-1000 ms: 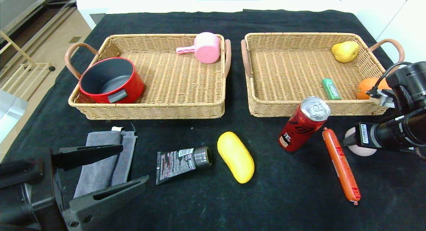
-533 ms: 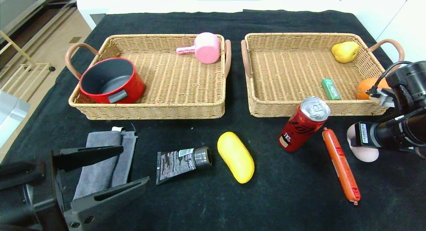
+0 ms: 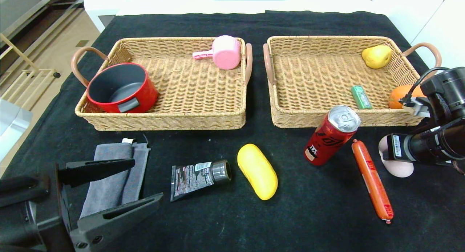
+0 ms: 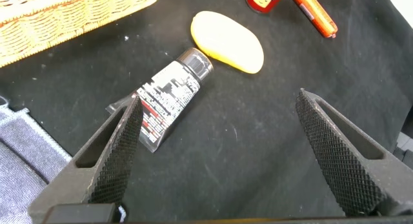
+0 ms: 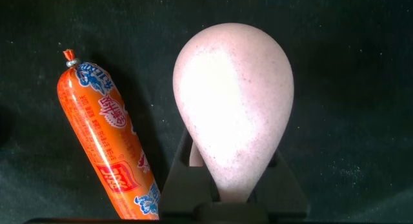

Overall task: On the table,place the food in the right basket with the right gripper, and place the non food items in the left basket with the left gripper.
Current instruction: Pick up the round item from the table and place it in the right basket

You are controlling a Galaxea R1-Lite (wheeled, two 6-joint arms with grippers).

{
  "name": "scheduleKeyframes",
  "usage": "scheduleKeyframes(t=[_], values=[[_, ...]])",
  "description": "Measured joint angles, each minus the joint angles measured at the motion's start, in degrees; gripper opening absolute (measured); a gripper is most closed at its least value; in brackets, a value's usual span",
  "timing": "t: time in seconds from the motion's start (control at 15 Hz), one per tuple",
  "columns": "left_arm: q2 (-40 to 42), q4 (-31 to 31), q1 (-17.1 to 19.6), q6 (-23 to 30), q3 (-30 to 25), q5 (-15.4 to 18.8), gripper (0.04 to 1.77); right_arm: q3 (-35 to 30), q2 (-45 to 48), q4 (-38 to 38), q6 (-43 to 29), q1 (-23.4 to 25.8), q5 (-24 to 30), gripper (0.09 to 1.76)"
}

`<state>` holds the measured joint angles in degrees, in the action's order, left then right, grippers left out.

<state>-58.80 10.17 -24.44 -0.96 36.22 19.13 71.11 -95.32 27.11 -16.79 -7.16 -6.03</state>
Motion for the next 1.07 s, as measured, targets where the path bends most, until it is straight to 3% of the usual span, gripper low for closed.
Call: scheduleKeyframes(t=[0.6,1.07], values=[[0.1,0.0,0.0,-0.1,0.3,-0.1,1.72,0.3,5.0,2.3,0.6,-0.5,0.1,0.22],[0.1,0.0,0.0,-0.1,0.4,-0.3,1.72,6.0,10.6,6.6,3.7,-3.5,-3.2,0.22]])
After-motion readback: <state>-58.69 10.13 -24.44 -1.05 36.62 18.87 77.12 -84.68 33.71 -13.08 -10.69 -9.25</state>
